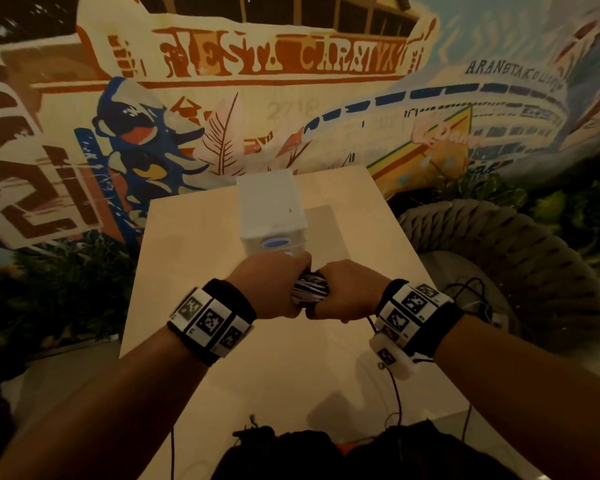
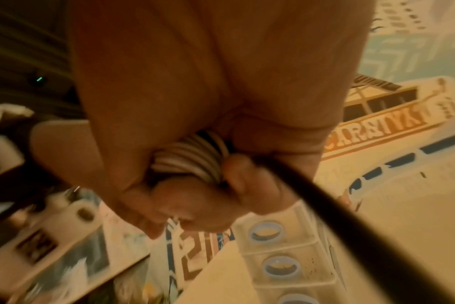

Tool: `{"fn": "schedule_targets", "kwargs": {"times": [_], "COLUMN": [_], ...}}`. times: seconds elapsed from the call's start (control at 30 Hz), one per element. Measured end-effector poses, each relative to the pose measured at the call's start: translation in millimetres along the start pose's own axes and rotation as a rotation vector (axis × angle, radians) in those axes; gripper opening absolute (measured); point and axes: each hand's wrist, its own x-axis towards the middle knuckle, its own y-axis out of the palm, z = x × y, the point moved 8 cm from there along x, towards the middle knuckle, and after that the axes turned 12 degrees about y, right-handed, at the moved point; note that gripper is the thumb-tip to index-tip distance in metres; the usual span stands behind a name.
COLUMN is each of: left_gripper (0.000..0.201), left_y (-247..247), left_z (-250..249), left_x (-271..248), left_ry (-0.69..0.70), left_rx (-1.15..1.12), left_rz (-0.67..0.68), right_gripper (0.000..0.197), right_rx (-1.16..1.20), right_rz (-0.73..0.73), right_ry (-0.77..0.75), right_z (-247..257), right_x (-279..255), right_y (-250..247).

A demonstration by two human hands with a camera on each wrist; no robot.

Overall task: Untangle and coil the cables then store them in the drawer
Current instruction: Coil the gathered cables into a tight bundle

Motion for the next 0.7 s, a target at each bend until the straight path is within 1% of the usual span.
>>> {"fn": "schedule_targets", "kwargs": {"times": [0.03,0.1,0.17,0.23,0.27,0.33,0.4,0.43,0.5,0.53,0.57,0.63,0.67,0.7], "left_gripper": [0.051,0.077,0.1,0.112,0.115,0.116,0.111,0.1,0.066,0.06,0.066,0.09,0.091,0.083], "left_y": [-4,-17,-32,-37,-35,-21,-10,-9,-15,-20,-25,-35,-39,-43], "left_z": [2,6,16,34,43,50,41,32,12,4,-3,-12,-14,-16], "left_x": [-2,-11,-24,-37,-42,-45,-41,-39,-32,-29,-27,-30,-33,-36], "left_ry": [0.008,0.024,0.008,-0.07,-0.103,-0.106,-0.039,0.004,0.077,0.123,0.173,0.28,0.32,0.349], "left_rx": [-0.01,-0.042,-0.103,-0.201,-0.282,-0.444,-0.577,-0.633,-0.776,-0.855,-0.93,-1.076,-1.145,-1.2], "left_rz": [-0.043,-0.159,-0.276,-0.342,-0.356,-0.334,-0.289,-0.275,-0.275,-0.29,-0.299,-0.338,-0.353,-0.363], "right_gripper": [0.022,0.02,0.017,0.013,0.017,0.025,0.023,0.021,0.011,0.004,0.008,0.016,0.014,0.011], "right_rx": [0.021,0.086,0.176,0.264,0.307,0.421,0.574,0.631,0.688,0.704,0.72,0.738,0.728,0.703], "right_rz": [-0.021,-0.058,-0.079,-0.09,-0.096,-0.091,-0.037,-0.005,0.074,0.11,0.137,0.192,0.212,0.223], "right_ry": [-0.006,-0.021,-0.021,-0.01,-0.014,-0.038,-0.089,-0.117,-0.174,-0.212,-0.242,-0.285,-0.305,-0.326], "right_z": [0,-2,-7,-15,-17,-16,-8,-2,13,21,28,39,44,47], "right_x": [0,-3,-7,-10,-12,-15,-18,-19,-22,-24,-26,-31,-34,-35], "right_y": [-3,-10,-18,-25,-29,-35,-38,-37,-30,-26,-22,-15,-14,-13]}}
